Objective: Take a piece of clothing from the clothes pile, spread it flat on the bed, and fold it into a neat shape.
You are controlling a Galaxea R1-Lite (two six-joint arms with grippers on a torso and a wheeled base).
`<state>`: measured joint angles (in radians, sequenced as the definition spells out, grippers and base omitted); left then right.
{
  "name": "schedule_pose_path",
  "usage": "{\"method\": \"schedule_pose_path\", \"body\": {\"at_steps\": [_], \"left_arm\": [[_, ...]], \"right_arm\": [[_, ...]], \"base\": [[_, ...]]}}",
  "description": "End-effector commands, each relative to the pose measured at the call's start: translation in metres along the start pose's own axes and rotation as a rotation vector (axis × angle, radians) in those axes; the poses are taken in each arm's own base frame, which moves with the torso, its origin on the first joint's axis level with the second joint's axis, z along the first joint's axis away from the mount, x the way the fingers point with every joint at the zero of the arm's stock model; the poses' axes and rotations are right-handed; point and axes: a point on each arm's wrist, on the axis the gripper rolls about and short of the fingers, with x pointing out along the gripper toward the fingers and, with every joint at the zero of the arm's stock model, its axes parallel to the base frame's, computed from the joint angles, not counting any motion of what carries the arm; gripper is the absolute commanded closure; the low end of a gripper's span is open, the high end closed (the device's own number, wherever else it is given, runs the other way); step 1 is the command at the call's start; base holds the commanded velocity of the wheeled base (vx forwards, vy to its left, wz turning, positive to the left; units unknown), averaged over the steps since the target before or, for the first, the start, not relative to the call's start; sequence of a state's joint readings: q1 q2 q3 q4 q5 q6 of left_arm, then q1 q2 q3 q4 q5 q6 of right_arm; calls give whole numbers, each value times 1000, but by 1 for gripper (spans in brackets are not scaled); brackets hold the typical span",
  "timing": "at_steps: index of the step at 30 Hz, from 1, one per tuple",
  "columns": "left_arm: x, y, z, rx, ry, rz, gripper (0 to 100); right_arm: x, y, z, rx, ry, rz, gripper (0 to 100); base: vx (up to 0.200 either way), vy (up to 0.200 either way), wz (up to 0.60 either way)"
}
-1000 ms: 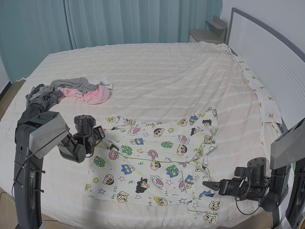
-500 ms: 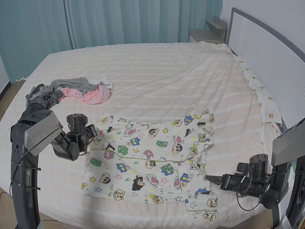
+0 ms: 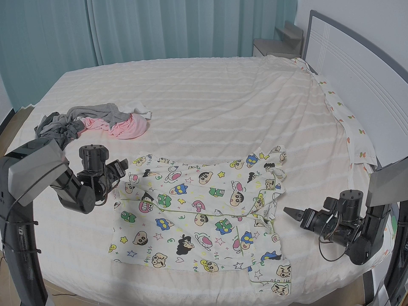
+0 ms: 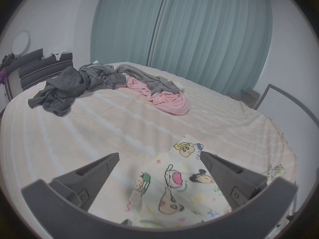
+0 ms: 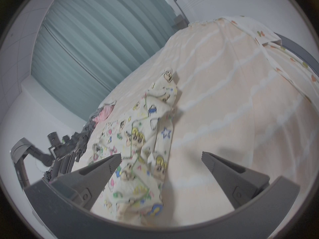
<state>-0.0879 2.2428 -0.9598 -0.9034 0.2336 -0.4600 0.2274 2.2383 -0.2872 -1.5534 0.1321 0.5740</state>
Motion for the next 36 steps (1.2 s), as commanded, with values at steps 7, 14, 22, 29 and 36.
{"method": "schedule_pose_path", "body": {"at_steps": [7,14,22,29,36], "left_arm": [[-103,13,26,-85,43,-127,0],[-131,21,7,-169,92,-129,0],[-143,24,-16,-182,85,-172,0],[-146,32,-29,-187,72,-184,0],[-141,37,-42,-207,67,-186,0]], "right_arm": [[46,-10,2,-6,39,-16,0],[19,33,-6,-47,73,101,0],[10,66,-34,-100,171,193,0],[4,61,-82,-140,354,163,0],[-8,73,-107,-178,435,209,0]], "base": [[0,0,0],[0,0,0],[0,0,0],[0,0,0],[0,0,0]]}}
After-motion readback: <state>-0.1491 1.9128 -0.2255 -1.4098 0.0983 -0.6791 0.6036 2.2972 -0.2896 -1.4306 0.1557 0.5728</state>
